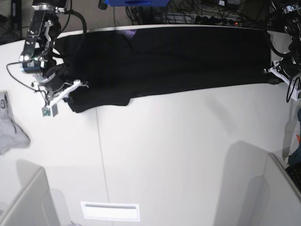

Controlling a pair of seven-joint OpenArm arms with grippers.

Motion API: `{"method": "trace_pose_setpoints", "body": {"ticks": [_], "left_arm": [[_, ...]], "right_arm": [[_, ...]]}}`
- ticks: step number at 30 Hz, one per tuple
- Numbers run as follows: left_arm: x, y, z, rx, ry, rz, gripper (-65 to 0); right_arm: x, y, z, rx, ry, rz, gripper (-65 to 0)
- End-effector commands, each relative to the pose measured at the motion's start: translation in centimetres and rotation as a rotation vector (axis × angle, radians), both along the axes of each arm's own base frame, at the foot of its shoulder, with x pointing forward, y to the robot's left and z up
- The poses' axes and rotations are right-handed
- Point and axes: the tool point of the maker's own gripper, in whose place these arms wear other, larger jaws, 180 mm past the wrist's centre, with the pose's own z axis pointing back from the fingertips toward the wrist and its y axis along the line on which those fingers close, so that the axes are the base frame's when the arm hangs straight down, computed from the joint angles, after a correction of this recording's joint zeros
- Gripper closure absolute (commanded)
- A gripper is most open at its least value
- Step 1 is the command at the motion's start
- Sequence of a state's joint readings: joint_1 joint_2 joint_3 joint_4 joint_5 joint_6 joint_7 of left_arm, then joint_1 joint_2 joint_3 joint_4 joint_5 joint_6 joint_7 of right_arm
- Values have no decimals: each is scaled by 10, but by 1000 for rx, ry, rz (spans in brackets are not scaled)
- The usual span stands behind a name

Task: Fold the T-shirt properly
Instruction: 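Fold the hem up over the collar with both grippers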

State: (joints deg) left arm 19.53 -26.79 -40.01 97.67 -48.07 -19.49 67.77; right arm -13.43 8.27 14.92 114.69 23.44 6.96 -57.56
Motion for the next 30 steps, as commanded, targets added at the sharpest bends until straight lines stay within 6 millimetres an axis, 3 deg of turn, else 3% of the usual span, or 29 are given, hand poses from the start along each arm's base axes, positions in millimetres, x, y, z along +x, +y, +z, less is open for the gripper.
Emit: {"method": "trace_pose_setpoints", "body": {"ticks": [1,5,10,20,25,30], "left_arm": [[6,7,13,30,-36,-9,0],[6,11,16,51,-30,-20,0],[6,12,16,52,-25,-22,0],[5,13,17,52,-23,-22,0],[-3,11,11,50,10,-31,0],[-14,9,9,61,34,-42,0]], "right_arm": [[0,1,6,18,-31,-4,0],[-23,9,-1,174,-4,-39,0],[-32,9,12,348,-56,-71,0],[-56,10,13,483,-32,-105,0],[-60,-3,24,540,-56,-137,0],[-71,-4,21,546,-22,-132,0]]}}
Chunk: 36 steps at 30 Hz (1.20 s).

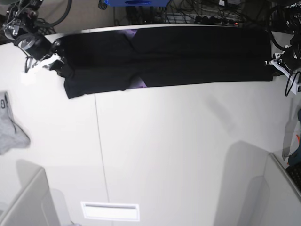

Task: Fold the T-shirt properly
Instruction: 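Fold the hem up over the collar with both grippers, then release the hem and raise both grippers off the folded shirt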

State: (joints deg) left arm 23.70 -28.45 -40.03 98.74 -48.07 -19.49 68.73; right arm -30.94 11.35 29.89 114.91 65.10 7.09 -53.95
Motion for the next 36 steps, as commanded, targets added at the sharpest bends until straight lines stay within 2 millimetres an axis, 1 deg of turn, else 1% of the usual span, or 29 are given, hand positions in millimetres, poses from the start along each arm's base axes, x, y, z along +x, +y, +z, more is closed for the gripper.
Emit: {"method": "trace_pose_setpoints", "body": {"ticks": [1,5,12,16,21,26,29,32,36], "left_arm": [[7,3,14,30,-38,-25,0],[1,2,13,38,-28,-32,0],[-5,1,8,32,-8,-26,0],[-7,1,8,35,-4,-29,0],[-13,0,5,34,13,-33,0],[-14,1,3,32,20,-30,0],[-14,1,3,32,20,-30,0],[-14,1,3,32,20,-30,0],[-15,1,3,31,23,-24,0]], "right_arm": [[0,-1,7,0,-23,2,0],[-12,2,0,8,12,3,0],[-20,2,-4,11,36,2,0],[-35,3,-12,15,78,-7,0],[-37,6,-14,24,86,-10,0],[-39,0,-19,-19,101,-11,0],[-39,1,-19,-17,104,-11,0],[-40,10,-21,1,107,-2,0],[-40,11,-22,12,110,-13,0]]}}
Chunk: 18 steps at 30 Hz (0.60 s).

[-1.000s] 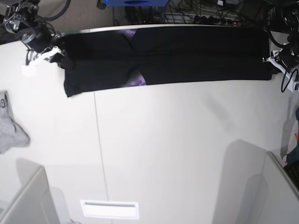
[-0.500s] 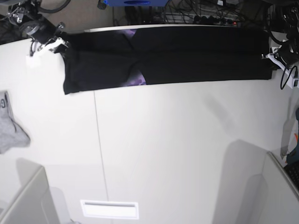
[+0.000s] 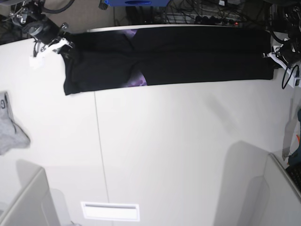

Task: Fold the T-shirt properly
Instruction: 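Release the hem and raise both grippers off the folded shirt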

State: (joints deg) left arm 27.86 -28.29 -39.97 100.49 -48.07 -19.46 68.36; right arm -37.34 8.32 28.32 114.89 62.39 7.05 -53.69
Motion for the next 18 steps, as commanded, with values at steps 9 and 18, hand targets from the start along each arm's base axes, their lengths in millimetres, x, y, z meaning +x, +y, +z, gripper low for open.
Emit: {"method": "trace_pose_setpoints", "body": {"ticks": [9,18], "left_arm": [[5,7,10,24,-23,-5,-204],[5,18,24,36,-86,58,-431]], "right_arm": [[3,-3,6,0,-24,-19,-179],[10,-22,13,-46,-104,-101,-195]]}}
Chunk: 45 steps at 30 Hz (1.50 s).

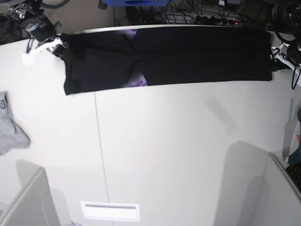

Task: Fold the T-shirt properly
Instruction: 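Release the hem and raise both grippers off the folded shirt, then grasp the ends of the folded strip with both grippers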

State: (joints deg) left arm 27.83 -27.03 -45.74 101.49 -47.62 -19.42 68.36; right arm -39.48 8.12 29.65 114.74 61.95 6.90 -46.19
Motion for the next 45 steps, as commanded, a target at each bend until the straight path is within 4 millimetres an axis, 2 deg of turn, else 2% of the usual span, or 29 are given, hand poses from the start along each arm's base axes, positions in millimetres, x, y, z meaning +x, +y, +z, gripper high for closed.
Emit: {"method": "trace_pose_setpoints", "body": {"ticks": [1,2,3,4,5,6,9,12,15,19,24,30,33,36,39,42,45], "left_arm": [[7,-8,8,-5,-40,-24,-415],[7,-12,8,-9,-46,-25,-374],[5,-15,5,-19,-45,-19,-291],[2,-17,0,-34,-36,-4,-174],[-3,-16,-6,-39,-20,12,-38],[-7,-13,-12,-36,-3,27,0],[-23,-6,-31,-5,69,68,0],[-36,-7,-49,33,154,45,0],[-46,-8,-72,34,218,45,0],[-45,-19,-97,6,213,23,0],[-23,-26,-107,-31,184,30,0],[17,-30,-93,-56,151,23,0],[30,-32,-82,-50,126,6,0],[42,-30,-63,-15,67,-11,0],[44,-7,-40,22,-2,56,0],[46,13,-14,68,-74,104,0],[49,17,8,77,-153,80,0]], "right_arm": [[12,5,11,11,-57,14,-194],[15,10,12,19,-64,26,-192],[19,16,13,27,-72,46,-174],[25,21,14,33,-85,67,-138],[30,29,14,36,-90,94,-77],[32,33,9,31,-83,114,-9],[37,40,-7,-14,-52,150,0],[36,41,-26,-39,-4,166,0],[34,32,-49,-61,54,148,0],[35,19,-72,-96,112,131,0],[62,8,-76,-152,99,125,0],[101,-4,-80,-194,84,107,0],[113,-5,-74,-199,60,105,0],[122,-2,-58,-212,10,113,0],[124,3,-38,-235,-47,133,0],[130,9,-9,-265,-130,153,0],[130,15,13,-285,-191,169,0]]}}
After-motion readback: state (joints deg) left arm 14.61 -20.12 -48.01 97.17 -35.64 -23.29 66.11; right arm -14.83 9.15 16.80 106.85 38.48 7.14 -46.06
